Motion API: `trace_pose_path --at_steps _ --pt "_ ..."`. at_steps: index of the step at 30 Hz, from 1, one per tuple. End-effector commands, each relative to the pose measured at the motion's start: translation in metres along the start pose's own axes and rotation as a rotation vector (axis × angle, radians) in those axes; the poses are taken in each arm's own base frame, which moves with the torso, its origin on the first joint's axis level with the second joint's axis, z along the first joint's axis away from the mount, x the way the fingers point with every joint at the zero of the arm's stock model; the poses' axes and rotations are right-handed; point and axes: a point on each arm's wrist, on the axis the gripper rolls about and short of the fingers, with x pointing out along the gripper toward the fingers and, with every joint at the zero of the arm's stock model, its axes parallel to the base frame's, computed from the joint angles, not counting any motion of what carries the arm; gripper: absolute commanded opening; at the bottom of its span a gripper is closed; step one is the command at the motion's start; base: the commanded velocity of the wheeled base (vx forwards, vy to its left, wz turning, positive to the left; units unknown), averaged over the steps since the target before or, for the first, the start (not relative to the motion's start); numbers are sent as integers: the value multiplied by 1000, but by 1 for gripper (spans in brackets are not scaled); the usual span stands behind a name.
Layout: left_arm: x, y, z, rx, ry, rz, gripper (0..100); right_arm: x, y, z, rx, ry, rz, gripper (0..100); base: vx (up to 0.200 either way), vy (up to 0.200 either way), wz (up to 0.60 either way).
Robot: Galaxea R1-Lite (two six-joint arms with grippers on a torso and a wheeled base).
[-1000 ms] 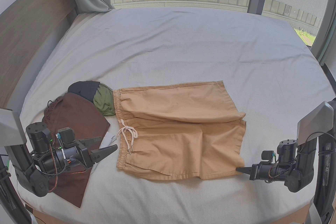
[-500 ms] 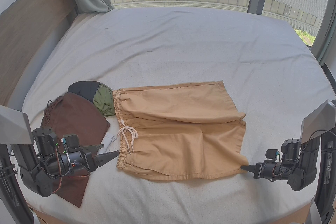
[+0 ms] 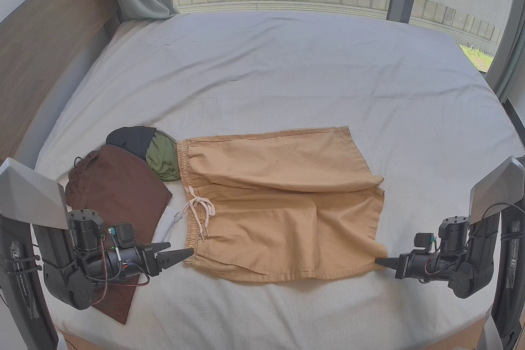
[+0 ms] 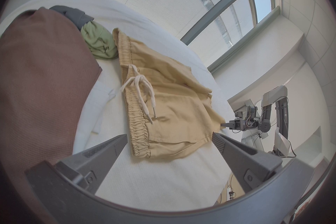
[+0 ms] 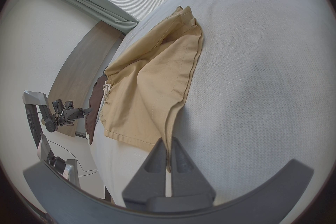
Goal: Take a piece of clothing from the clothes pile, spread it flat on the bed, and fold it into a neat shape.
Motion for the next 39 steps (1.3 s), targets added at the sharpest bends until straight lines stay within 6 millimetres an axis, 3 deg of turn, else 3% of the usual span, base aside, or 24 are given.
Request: trace_pose_path --at_steps 1,39 --pt "11 10 -12 -34 41 12 100 0 0 1 -2 -3 1 0 0 0 0" --pt "50 12 -28 -171 63 94 100 1 0 0 -3 -1 2 0 0 0 0"
